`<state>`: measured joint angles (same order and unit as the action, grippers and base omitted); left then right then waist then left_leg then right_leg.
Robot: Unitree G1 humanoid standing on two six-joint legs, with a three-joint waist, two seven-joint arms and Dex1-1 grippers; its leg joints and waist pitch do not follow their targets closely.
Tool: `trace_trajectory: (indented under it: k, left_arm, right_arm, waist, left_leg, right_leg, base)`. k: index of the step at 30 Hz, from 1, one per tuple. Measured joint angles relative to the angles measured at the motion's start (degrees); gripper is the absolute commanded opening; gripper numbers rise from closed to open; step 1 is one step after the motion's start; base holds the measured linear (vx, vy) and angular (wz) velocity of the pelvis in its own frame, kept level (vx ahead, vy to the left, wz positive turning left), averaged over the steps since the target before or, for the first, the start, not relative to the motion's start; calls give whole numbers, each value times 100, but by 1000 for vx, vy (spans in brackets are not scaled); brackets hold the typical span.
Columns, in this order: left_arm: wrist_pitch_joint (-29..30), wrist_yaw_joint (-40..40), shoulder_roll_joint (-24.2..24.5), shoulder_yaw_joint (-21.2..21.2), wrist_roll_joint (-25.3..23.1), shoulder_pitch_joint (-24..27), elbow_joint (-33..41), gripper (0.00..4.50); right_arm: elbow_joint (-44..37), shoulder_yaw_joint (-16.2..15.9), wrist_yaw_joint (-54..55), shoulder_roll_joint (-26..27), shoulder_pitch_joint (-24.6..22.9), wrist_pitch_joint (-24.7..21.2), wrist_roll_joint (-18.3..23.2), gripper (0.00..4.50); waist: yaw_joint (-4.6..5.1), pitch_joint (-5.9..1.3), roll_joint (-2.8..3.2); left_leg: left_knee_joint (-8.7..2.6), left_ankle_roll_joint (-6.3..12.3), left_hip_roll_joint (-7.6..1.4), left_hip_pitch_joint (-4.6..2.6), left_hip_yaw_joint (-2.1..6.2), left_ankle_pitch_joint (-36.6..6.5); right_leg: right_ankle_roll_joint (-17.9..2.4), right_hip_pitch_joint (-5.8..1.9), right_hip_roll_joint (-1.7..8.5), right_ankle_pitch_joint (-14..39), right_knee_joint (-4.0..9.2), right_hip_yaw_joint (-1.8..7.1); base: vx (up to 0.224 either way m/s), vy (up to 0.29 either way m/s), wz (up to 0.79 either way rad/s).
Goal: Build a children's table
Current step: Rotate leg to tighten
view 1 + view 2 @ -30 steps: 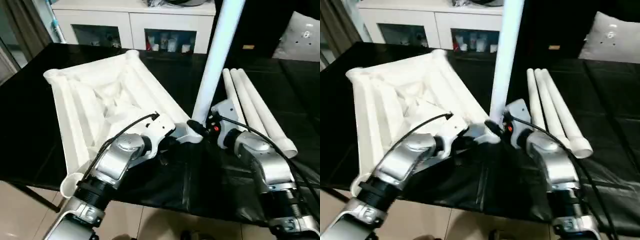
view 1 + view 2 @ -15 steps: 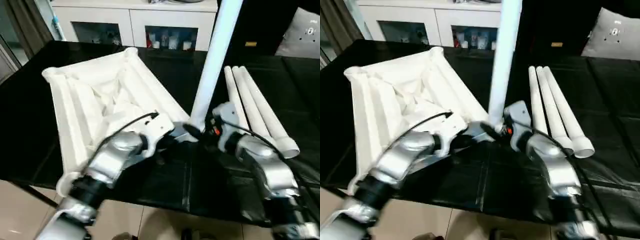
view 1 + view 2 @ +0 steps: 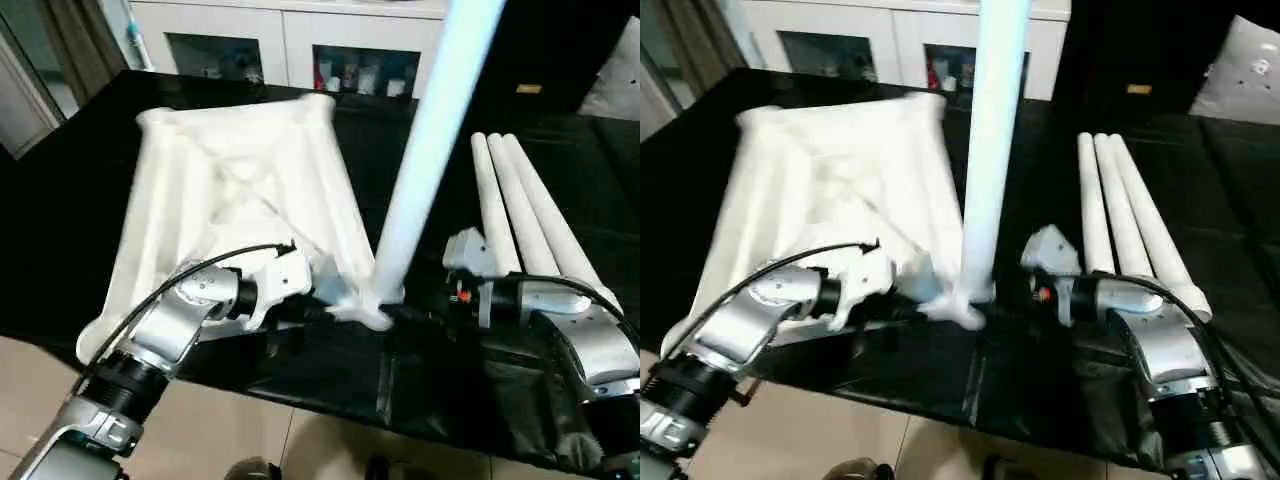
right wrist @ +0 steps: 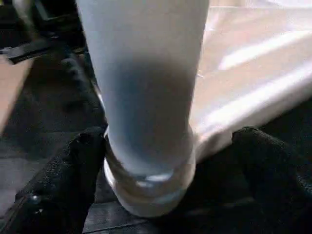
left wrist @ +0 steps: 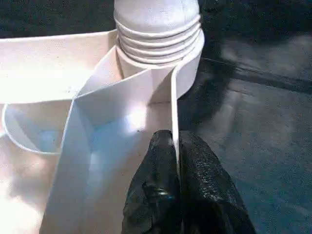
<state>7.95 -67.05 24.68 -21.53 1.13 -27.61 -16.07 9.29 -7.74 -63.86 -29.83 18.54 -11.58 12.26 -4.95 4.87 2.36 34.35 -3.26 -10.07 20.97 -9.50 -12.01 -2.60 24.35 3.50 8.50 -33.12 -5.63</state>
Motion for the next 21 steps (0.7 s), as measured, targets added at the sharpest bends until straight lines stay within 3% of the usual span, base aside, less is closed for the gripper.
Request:
trace_trajectory:
  k: [10,18,21]
  left_arm:
    - [-223,-156,5,-112,16,-54,-99,0]
    - [-308,-178,2,-119,23,-70,-156,0]
    - [-254,-134,-25,-110,39,-57,-142,0]
  right_arm:
    - [101,-170,-284,16,-3,-81,113,370]
    - [113,-167,-344,55,-51,-101,174,288]
    - [105,-108,-304,133,-100,-204,232,280]
  waist:
    - [-14,0,-1]
    - [-23,-1,1]
    - [-30,-3,-1]
  left_leg:
    - [9,0,-2,-1,0,0]
    - [11,0,-2,0,0,0]
    - [12,0,-2,-1,1,0]
  right_leg:
    - [-2,-3,-1,-3,-4,0]
    - [-4,-3,-1,-4,-5,0]
    - [-4,-5,-1,-4,-6,0]
  base:
    - [0,0,0]
    - [0,0,0]
    - [0,0,0]
